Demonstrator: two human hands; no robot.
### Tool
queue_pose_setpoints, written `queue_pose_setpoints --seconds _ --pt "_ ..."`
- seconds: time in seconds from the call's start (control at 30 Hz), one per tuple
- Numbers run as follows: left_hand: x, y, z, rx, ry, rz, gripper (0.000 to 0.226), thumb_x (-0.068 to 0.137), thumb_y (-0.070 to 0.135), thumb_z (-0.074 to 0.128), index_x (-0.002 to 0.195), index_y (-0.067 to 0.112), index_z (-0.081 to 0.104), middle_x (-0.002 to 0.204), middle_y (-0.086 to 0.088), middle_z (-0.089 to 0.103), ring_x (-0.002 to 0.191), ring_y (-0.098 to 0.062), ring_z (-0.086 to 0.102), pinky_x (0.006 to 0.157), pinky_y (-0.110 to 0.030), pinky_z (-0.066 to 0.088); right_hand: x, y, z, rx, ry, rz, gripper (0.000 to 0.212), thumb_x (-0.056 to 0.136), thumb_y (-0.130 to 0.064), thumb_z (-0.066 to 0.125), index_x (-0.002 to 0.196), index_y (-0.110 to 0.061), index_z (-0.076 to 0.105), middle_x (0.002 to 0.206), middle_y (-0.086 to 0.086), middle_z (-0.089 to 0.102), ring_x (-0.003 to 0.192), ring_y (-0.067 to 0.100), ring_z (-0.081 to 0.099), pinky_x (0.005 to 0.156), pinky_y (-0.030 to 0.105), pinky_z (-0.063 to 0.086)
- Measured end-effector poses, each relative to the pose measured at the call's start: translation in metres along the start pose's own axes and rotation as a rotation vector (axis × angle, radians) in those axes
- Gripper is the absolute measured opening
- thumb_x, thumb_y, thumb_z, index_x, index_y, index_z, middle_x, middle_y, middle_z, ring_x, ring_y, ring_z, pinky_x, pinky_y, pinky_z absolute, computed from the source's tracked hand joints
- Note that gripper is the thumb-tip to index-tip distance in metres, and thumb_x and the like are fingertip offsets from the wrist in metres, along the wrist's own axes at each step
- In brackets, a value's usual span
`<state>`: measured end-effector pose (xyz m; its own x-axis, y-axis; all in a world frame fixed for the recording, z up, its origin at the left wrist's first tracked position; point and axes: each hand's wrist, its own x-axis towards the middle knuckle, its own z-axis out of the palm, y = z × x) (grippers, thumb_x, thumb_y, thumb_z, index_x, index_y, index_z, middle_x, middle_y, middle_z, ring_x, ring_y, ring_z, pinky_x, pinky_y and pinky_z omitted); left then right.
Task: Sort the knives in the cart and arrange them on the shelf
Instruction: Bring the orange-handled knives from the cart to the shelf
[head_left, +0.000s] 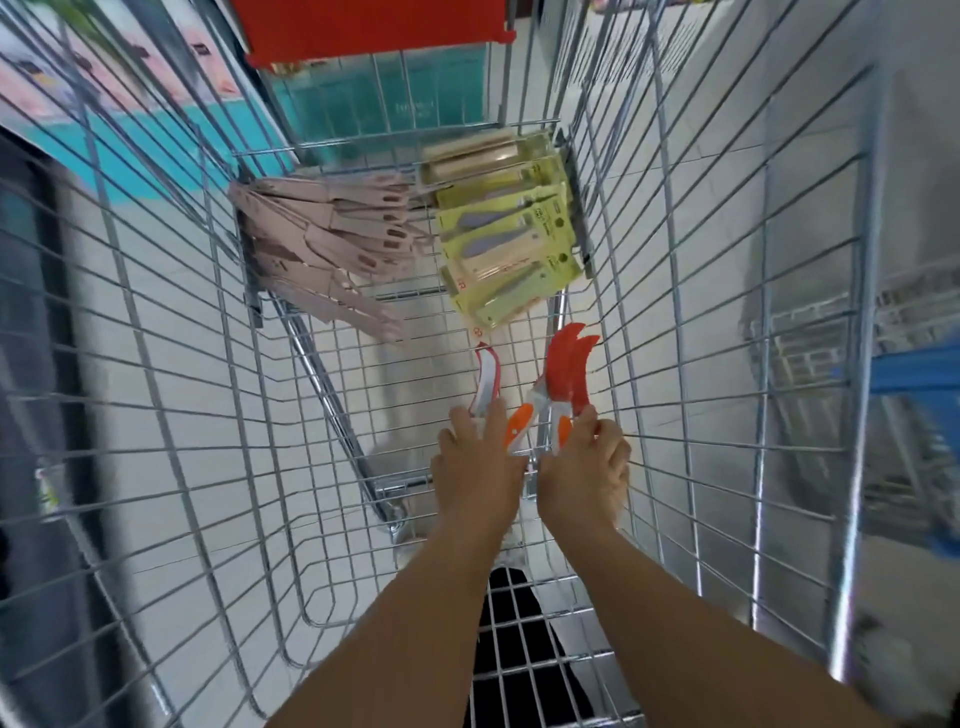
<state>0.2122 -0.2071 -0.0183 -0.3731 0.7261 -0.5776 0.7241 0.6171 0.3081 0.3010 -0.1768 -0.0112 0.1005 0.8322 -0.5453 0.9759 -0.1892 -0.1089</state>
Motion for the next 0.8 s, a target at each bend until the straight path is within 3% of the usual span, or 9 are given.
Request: queue_pose_setpoints --seconds 0.13,0.33,0.43,0.53,0.6,0.67,0.8 --pt "0.007 0.003 0.001 0.023 -0.001 -0.031 0.045 0.091 0.043 0.055 0.130 0.025 0.041 0.136 -0.008 0.027 0.114 -0.028 0.042 0.089 -0.041 0.047 0.001 -0.008 0.001 0.045 -0.030 -0.021 0.074 0.091 -0.027 0.058 0.146 -0.008 0.013 0.142 0.015 0.022 0.129 0.030 0.029 0.108 0.037 0.031" --pt "-0.005 -0.010 -0.005 -0.085 0.078 -0.081 0.045 0.090 0.023 0.055 0.132 0.019 0.039 0.139 -0.011 0.023 0.111 -0.028 0.047 0.088 -0.041 0.049 -0.004 -0.011 0.006 0.124 -0.061 0.060 0.080 0.087 -0.027 0.066 0.144 -0.005 0.015 0.141 0.015 0.023 0.127 0.030 0.030 0.104 0.039 0.037" --pt "-0.009 -0.018 -0.009 -0.151 0.098 -0.091 0.038 0.091 0.021 0.054 0.126 0.018 0.040 0.128 -0.010 0.034 0.106 -0.027 0.050 0.084 -0.041 0.050 -0.007 -0.013 0.005 0.112 -0.088 0.056 0.079 0.085 -0.026 0.068 0.142 -0.003 0.017 0.138 0.017 0.025 0.125 0.031 0.032 0.102 0.037 0.039" --pt "-0.010 -0.026 -0.012 -0.242 0.070 -0.073 0.044 0.094 0.017 0.048 0.134 0.023 0.032 0.118 -0.007 0.039 0.095 -0.023 0.050 0.073 -0.037 0.048 -0.006 -0.016 0.007 0.160 -0.085 0.026 0.067 0.089 -0.018 0.062 0.140 -0.002 0.022 0.136 0.017 0.031 0.121 0.031 0.041 0.099 0.038 0.041" --pt "-0.013 -0.030 -0.015 -0.276 0.023 -0.053 0.055 0.096 0.015 0.044 0.142 0.032 0.020 0.114 -0.006 0.038 0.088 -0.021 0.049 0.066 -0.035 0.044 -0.006 -0.018 0.008 0.229 -0.090 0.027 0.058 0.091 -0.013 0.056 0.139 -0.004 0.025 0.133 0.015 0.038 0.111 0.032 0.052 0.089 0.038 0.047" --pt "-0.016 -0.032 -0.019 -0.279 -0.003 -0.033 0.056 0.098 0.018 0.041 0.144 0.034 0.015 0.113 -0.008 0.040 0.087 -0.023 0.052 0.065 -0.036 0.046 -0.008 -0.020 0.008 0.291 -0.104 0.044 0.053 0.093 -0.013 0.052 0.138 -0.008 0.025 0.129 0.014 0.044 0.103 0.034 0.058 0.080 0.040 0.047" --pt "-0.029 -0.035 -0.035 -0.304 -0.002 -0.045 0.054 0.100 0.022 0.035 0.146 0.037 0.010 0.116 -0.009 0.041 0.088 -0.024 0.053 0.071 -0.040 0.050 -0.017 -0.025 -0.005 0.385 -0.069 -0.002 0.049 0.093 -0.019 0.051 0.136 -0.016 0.029 0.117 0.010 0.053 0.092 0.029 0.060 0.075 0.040 0.050"
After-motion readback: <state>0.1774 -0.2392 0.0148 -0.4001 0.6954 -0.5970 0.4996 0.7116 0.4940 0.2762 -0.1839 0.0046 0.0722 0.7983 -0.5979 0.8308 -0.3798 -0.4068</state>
